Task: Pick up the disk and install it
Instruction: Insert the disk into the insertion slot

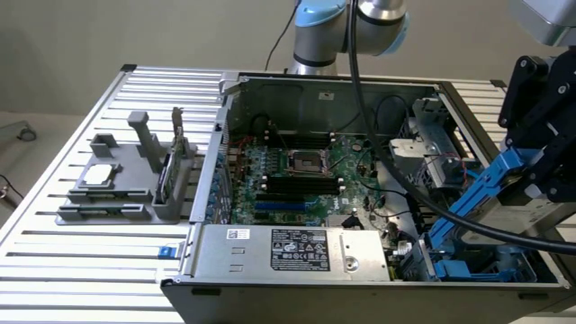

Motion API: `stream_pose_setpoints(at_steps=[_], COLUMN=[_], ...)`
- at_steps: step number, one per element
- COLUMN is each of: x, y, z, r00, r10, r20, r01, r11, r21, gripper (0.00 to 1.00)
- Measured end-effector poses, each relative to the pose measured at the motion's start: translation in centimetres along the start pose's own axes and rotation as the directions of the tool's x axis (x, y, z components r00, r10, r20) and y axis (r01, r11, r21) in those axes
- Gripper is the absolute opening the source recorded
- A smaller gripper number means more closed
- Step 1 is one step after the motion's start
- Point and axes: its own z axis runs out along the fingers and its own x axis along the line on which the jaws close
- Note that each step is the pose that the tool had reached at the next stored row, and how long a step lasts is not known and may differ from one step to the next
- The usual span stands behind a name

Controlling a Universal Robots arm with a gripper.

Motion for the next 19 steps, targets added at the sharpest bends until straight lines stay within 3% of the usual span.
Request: stream_pose_setpoints(at_steps=[19], x=[0.1], y=[-0.19], z=[1.29], r00=[1.0000], r10=[0.000], r20=[0.0000], r01=[0.000], r11=[1.0000], r21=[0.0000], gripper=[0.33])
